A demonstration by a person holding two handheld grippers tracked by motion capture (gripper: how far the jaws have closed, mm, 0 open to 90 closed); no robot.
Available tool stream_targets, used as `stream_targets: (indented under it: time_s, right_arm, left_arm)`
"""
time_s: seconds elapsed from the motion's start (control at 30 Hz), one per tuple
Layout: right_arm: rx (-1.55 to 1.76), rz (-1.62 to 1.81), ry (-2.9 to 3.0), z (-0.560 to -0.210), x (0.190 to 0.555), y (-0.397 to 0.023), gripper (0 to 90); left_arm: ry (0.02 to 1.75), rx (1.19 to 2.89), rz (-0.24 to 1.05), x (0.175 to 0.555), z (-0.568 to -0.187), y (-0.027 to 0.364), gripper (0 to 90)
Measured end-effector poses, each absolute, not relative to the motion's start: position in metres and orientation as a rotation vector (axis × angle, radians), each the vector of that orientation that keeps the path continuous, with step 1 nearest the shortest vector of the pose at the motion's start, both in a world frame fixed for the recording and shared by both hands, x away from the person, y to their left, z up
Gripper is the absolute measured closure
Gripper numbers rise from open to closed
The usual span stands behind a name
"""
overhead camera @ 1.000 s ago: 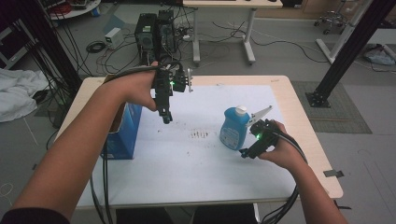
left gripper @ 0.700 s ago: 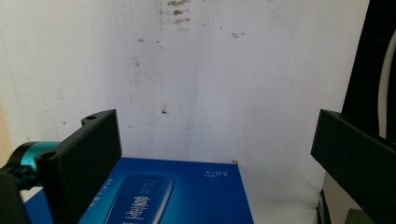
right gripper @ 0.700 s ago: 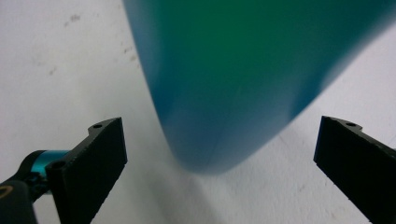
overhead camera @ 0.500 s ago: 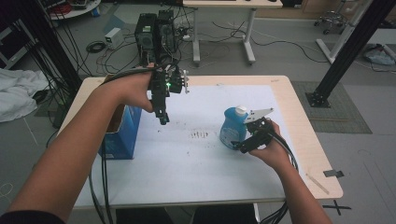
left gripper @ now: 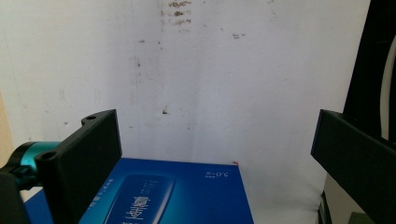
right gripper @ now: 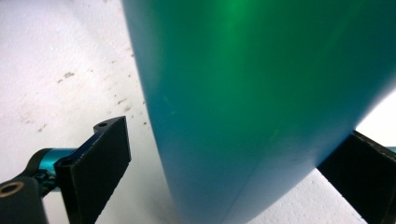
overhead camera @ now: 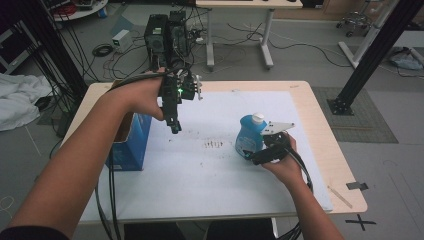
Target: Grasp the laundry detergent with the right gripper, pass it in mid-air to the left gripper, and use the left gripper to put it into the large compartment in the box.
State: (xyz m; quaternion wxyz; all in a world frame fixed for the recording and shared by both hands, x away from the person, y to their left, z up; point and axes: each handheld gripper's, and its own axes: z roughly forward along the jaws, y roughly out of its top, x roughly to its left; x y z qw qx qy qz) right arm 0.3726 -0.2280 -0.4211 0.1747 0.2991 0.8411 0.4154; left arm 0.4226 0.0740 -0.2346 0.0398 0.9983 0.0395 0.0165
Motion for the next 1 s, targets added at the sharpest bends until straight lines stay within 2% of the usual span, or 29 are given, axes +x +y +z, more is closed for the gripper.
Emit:
stream_targets:
  time_s: [0.1,0.17,0.4,0.5,1.0]
  right_arm:
    - [0.848,1.189,2.366,-0.4218,0.3721,-0.2273,6.4]
    - [0.842,1.199,2.353,-0.4214,0.3712,-0.2271,13.6]
    - [0.85,1.206,2.317,-0.4219,0.3703,-0.2247,15.5]
    - [0.861,1.224,2.297,-0.4219,0.37,-0.2252,23.1]
    - [0.875,1.263,2.255,-0.4217,0.3693,-0.2233,25.8]
  left_arm:
    - [0.12,3.063,0.049,0.4229,-0.2349,0.074,1.7]
    - [0.124,3.062,0.05,0.423,-0.2351,0.0743,1.7]
    - [0.126,3.059,0.049,0.4236,-0.2354,0.0752,1.7]
    - [0.128,3.061,0.051,0.4235,-0.2356,0.0756,1.7]
    - [0.13,3.06,0.05,0.4234,-0.2364,0.0761,1.7]
